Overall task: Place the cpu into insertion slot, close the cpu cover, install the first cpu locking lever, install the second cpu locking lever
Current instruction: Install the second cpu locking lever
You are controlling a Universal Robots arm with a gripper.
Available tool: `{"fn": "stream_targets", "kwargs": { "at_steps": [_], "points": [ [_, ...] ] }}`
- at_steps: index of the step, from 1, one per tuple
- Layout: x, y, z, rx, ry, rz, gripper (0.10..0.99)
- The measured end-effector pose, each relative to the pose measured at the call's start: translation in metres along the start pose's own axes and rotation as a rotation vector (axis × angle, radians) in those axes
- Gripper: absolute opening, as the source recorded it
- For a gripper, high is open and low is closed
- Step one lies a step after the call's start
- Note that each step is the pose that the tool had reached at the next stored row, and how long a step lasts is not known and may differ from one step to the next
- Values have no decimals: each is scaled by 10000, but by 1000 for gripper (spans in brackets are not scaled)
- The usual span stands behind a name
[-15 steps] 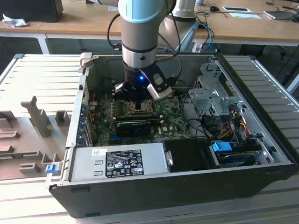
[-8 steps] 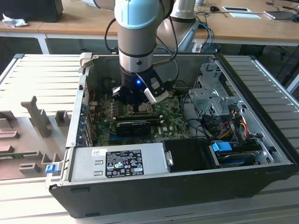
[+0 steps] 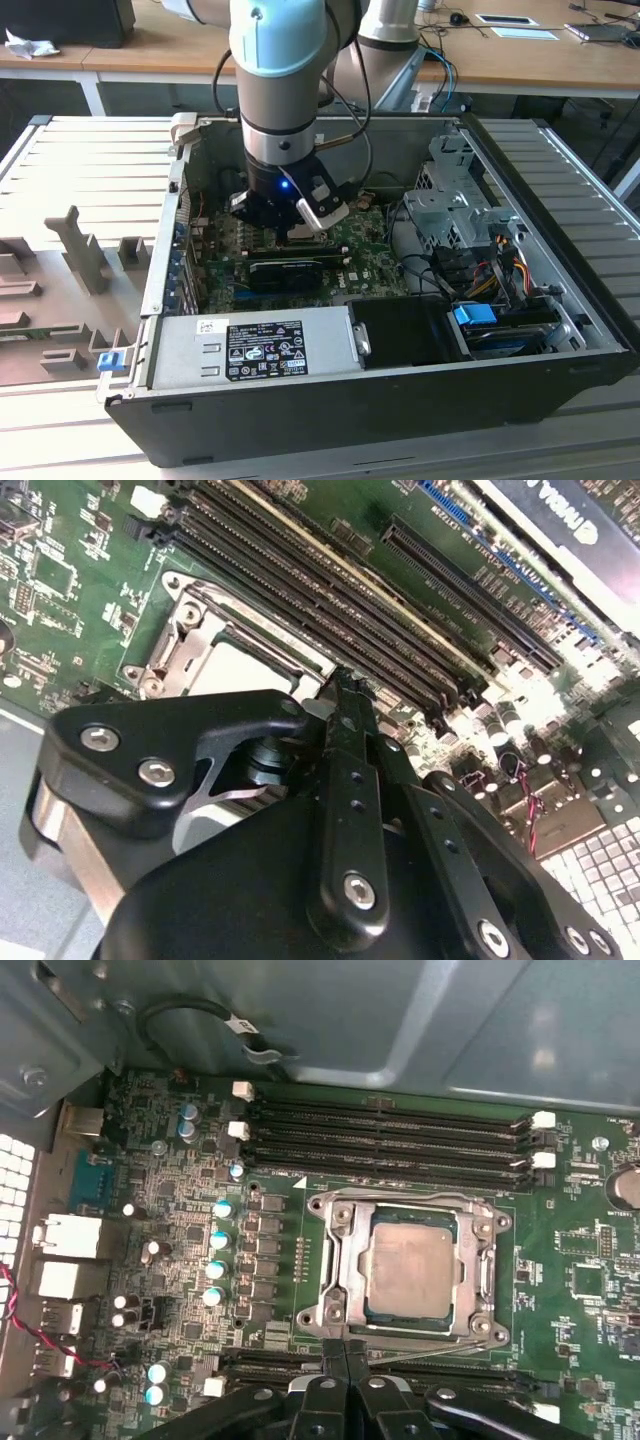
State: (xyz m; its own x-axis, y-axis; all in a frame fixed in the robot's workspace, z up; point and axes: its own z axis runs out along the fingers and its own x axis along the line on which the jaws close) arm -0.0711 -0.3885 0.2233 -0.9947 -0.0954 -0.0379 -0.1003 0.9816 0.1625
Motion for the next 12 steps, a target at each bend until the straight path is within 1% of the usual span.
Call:
{"fn": "stream_targets", "kwargs": {
  "at_steps": [3,5,7,8,12],
  "points": [
    [14,-27,33,-148,-16,3,106],
    [20,-47,61,-179,-20,5,106],
    [29,-62,122,-205,-21,5,106],
    [36,-71,131,-271,-26,2,106],
    [97,-105,139,-630,-64,14,106]
  ]
}}
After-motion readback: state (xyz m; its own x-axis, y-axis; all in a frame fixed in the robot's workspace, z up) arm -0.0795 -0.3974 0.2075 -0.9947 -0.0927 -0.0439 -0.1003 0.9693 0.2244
